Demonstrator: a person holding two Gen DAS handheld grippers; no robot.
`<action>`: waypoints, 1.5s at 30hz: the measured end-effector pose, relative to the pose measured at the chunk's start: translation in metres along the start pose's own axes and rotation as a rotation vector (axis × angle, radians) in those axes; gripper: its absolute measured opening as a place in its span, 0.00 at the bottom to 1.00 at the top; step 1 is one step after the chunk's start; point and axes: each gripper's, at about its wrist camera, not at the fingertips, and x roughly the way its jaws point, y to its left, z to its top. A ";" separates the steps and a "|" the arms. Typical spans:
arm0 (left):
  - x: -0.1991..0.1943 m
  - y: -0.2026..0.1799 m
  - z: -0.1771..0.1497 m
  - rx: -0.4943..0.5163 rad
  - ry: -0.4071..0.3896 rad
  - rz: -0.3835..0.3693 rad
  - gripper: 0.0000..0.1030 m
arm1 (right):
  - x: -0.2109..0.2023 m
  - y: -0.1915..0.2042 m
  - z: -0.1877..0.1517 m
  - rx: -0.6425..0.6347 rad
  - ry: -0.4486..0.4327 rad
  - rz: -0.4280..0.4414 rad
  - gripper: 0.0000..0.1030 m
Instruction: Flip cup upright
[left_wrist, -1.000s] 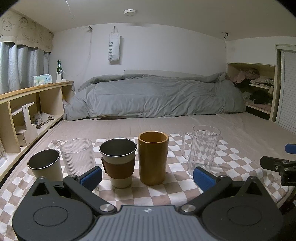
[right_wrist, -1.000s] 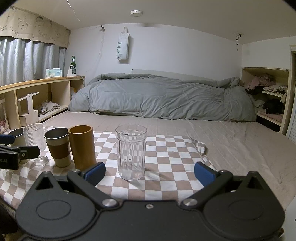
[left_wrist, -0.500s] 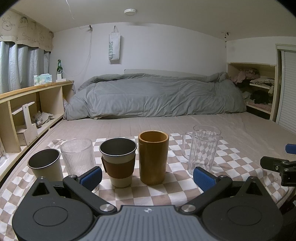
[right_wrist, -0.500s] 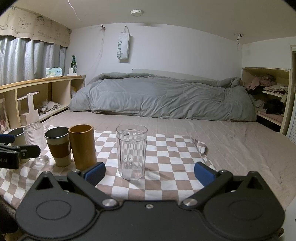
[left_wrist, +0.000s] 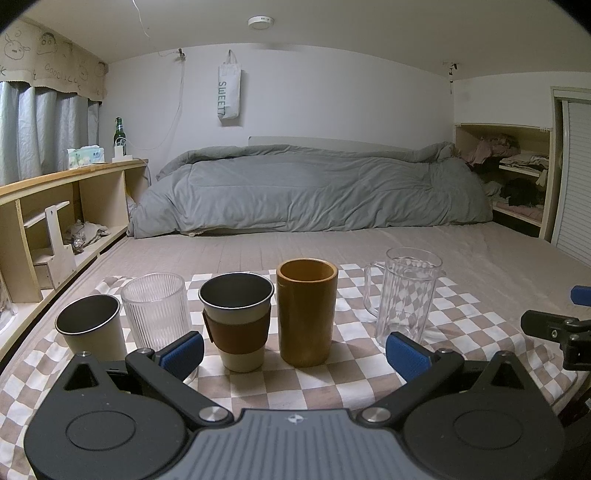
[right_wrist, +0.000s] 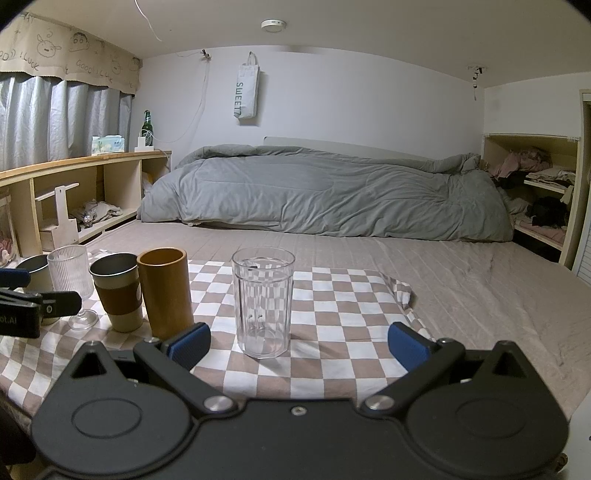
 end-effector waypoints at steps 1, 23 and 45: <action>0.000 0.000 0.000 0.000 0.000 0.000 1.00 | 0.000 0.000 0.000 0.000 0.000 0.000 1.00; 0.000 0.000 0.001 0.001 0.000 0.000 1.00 | -0.001 0.001 -0.001 -0.001 -0.002 0.001 1.00; 0.001 -0.002 -0.003 0.003 0.006 0.003 1.00 | -0.003 0.003 -0.001 -0.007 -0.003 0.008 1.00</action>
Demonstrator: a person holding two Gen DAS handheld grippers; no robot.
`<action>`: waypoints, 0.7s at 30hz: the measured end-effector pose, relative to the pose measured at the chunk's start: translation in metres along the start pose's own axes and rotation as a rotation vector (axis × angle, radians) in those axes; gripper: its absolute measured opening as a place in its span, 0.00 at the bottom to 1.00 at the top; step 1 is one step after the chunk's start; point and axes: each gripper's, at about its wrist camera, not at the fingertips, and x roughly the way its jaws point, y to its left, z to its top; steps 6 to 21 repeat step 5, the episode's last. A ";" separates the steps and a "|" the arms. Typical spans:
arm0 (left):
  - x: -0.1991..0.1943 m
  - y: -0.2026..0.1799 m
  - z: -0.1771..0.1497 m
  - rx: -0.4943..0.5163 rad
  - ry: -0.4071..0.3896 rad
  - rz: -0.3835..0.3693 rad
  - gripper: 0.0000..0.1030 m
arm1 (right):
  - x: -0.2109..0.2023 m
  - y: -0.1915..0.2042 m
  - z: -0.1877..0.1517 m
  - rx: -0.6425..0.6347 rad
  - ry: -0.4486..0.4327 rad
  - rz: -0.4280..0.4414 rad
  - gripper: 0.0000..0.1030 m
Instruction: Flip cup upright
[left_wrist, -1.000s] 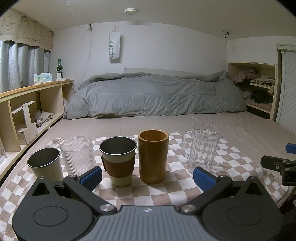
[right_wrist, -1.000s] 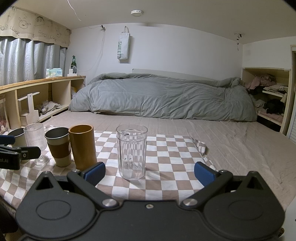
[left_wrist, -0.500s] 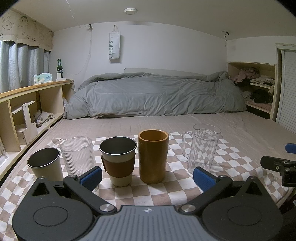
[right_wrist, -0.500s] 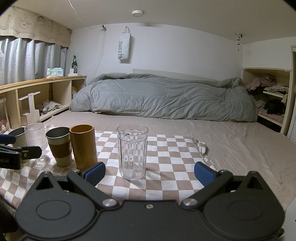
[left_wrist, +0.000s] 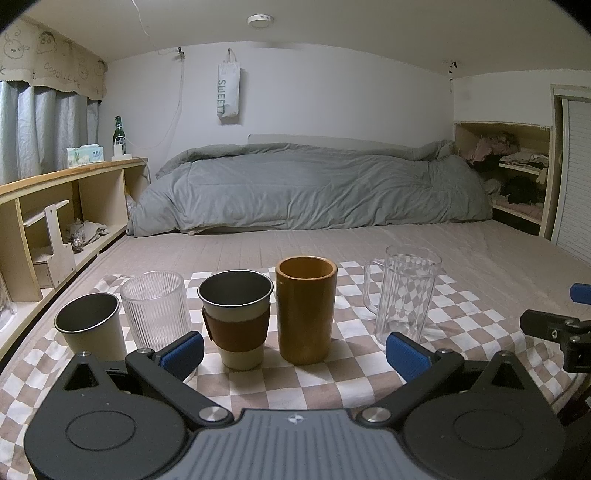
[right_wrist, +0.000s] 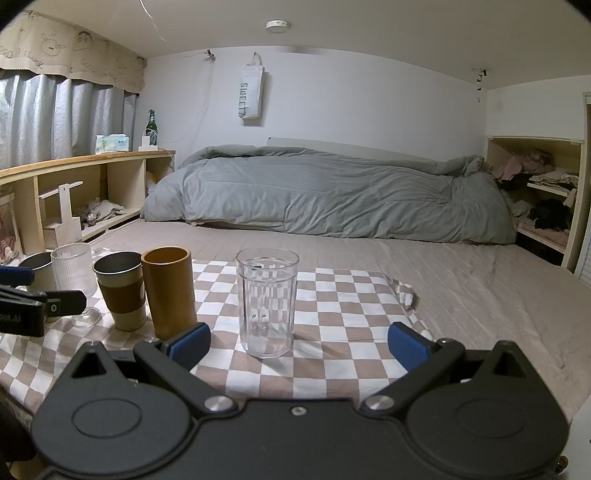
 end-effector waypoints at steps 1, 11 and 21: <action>0.000 0.000 -0.001 0.000 0.001 0.002 1.00 | 0.000 0.000 0.000 -0.001 0.000 0.001 1.00; 0.001 0.000 -0.001 -0.001 0.004 0.005 1.00 | 0.000 0.000 0.000 0.000 0.000 0.000 1.00; 0.001 0.000 -0.001 -0.001 0.004 0.005 1.00 | 0.000 0.000 0.000 0.000 0.000 0.000 1.00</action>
